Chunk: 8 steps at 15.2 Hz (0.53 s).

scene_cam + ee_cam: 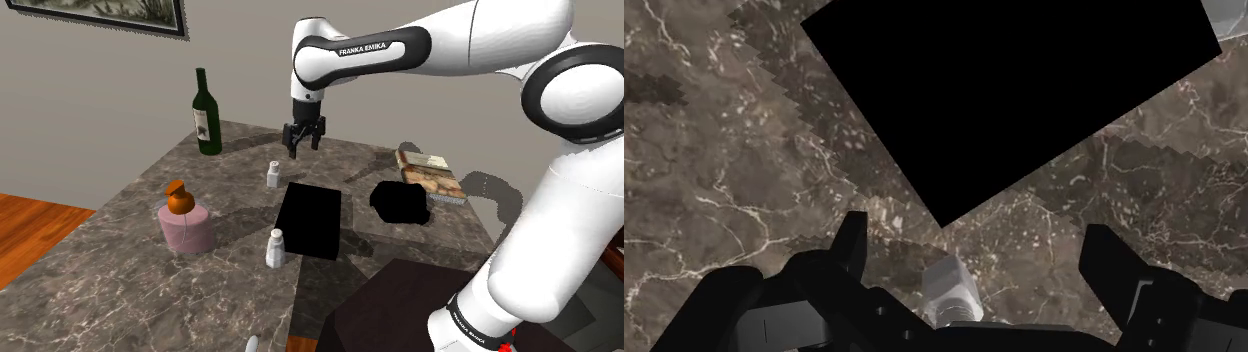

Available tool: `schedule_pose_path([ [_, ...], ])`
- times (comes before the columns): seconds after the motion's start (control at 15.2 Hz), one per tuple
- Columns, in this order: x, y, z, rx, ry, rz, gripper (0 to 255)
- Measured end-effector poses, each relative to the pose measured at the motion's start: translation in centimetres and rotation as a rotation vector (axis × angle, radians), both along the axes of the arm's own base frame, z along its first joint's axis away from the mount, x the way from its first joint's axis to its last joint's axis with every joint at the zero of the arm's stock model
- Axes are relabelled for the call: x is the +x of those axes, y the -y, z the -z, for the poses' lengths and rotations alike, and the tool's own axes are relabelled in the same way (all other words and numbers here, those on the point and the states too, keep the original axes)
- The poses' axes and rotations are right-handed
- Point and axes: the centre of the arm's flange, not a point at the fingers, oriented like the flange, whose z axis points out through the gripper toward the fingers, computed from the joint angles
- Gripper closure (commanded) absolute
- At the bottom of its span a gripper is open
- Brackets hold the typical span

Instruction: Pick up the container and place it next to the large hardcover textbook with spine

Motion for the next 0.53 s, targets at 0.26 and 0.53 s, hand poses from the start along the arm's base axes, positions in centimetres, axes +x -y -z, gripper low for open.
schedule_pose_path([
  [0.26,5.0,-1.2,2.0,-0.008,-0.019,0.014,0],
  [0.53,10.0,-2.1,4.9,-0.015,-0.038,0.027,0],
])
